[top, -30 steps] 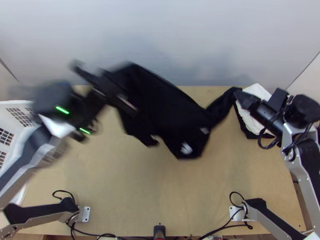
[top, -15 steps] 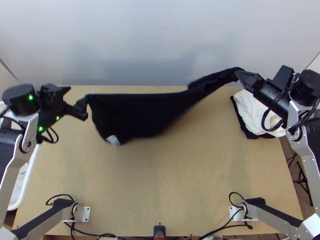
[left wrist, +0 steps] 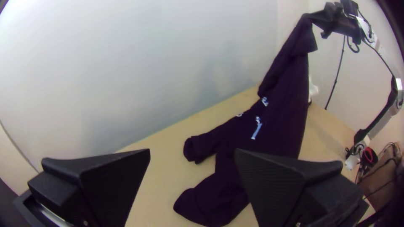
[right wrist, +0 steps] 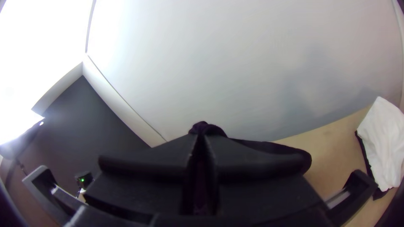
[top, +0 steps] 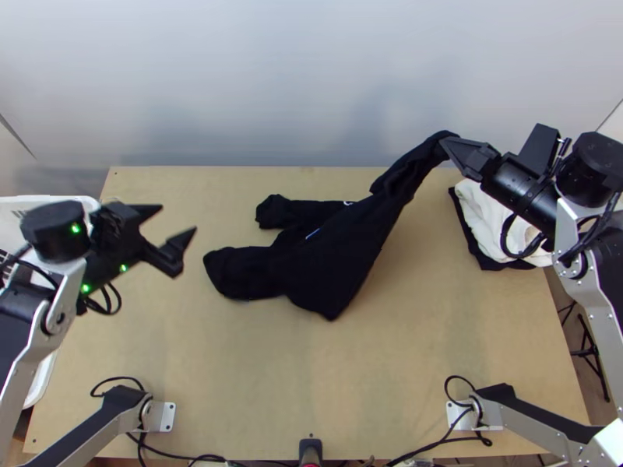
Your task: Fold the t-shirt
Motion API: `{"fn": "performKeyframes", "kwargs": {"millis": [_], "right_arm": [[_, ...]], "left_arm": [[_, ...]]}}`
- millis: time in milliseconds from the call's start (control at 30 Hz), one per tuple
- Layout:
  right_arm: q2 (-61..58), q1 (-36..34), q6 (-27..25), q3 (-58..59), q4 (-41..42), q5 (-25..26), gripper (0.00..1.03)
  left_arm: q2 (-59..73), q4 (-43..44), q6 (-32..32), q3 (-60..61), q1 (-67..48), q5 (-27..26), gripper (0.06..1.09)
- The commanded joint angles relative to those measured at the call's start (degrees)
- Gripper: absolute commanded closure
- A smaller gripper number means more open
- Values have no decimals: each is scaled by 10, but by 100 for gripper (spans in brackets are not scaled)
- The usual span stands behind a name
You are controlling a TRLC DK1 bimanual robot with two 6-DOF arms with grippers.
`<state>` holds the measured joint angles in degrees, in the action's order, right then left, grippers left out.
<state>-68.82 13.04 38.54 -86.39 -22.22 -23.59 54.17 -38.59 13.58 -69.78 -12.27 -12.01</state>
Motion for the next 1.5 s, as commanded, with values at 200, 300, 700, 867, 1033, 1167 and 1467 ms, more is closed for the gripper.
{"fn": "performKeyframes", "kwargs": {"millis": [200,300,700,867,1033,1167,1467], "right_arm": [[11,11,0,19,-8,3,100],[13,11,2,31,-8,3,100],[23,7,1,66,-9,6,100],[31,-3,2,69,-10,7,100],[40,-14,5,78,-10,7,100],[49,-20,7,87,-11,7,100],[62,-38,17,93,-10,5,100]], "left_arm": [[-52,-16,-80,142,-274,52,11],[-30,15,-86,181,-349,71,11],[160,233,62,251,-507,156,11],[238,348,107,259,-557,216,11],[262,439,205,293,-574,219,15],[311,474,283,291,-572,245,15],[349,500,336,256,-549,269,26]]}}
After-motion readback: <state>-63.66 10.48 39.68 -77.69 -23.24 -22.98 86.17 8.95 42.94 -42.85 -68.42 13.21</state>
